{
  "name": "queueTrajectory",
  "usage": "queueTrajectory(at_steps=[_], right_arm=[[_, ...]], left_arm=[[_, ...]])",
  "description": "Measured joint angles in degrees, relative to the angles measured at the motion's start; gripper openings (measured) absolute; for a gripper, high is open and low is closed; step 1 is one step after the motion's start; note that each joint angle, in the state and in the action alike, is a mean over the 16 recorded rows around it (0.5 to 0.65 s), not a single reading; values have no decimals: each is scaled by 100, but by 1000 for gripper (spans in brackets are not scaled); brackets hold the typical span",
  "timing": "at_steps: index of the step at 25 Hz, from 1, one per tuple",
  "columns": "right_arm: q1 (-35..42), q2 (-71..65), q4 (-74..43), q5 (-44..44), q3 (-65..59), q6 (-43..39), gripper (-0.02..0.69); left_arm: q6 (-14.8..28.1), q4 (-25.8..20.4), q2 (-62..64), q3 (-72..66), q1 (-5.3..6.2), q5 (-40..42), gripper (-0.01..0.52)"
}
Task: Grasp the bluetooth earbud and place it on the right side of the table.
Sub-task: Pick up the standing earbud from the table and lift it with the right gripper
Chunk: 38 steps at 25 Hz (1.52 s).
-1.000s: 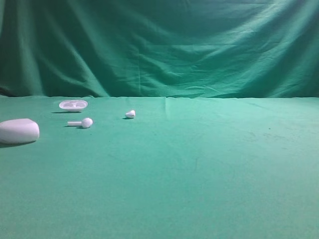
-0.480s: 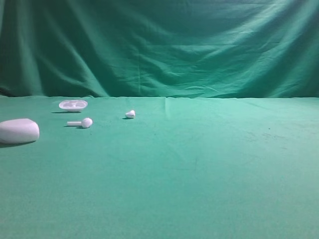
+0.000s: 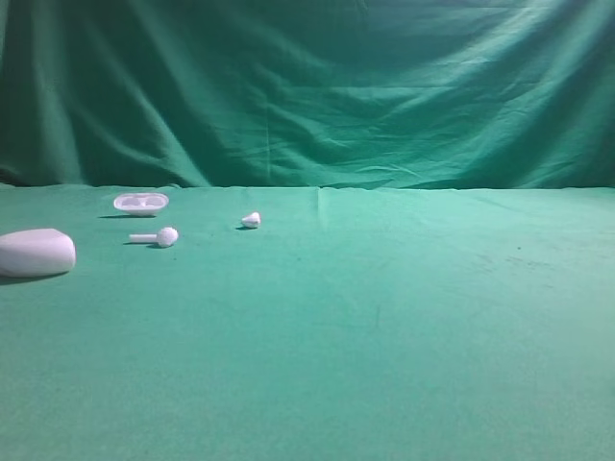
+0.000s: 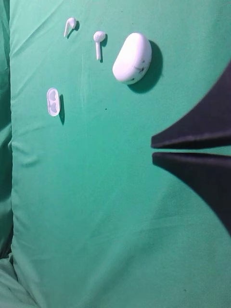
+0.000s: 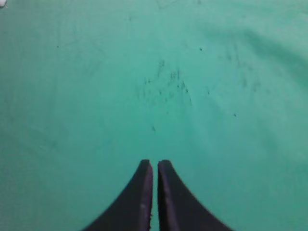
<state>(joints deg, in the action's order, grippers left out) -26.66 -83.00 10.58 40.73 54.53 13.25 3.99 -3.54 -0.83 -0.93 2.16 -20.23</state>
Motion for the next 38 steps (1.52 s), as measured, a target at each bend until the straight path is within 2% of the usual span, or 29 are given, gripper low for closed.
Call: queueTrajectory(at_steps=[8,11,14,24,28,35,38], right_arm=[[-624,-1304,-325,-49,1227,-216,6],[-767,-1743,-372,-71,1651,-178,40],[-874,-2172,-403,-111,2074,-124,105],[-1072,-3637,-616,-82,3728,-330,408],[-1084,-4211,-808,149,4489,-617,483],[-1084,-4908,-1181,636,5488,-1108,509],[-1084,-5077,-1295,785,5726,-1216,498]], left_arm=[[0,0,0,0,0,0,0],[0,0,0,0,0,0,0],[0,0,0,0,0,0,0],[0,0,0,0,0,0,0],[0,0,0,0,0,0,0],[0,0,0,0,0,0,0],[0,0,0,0,0,0,0]])
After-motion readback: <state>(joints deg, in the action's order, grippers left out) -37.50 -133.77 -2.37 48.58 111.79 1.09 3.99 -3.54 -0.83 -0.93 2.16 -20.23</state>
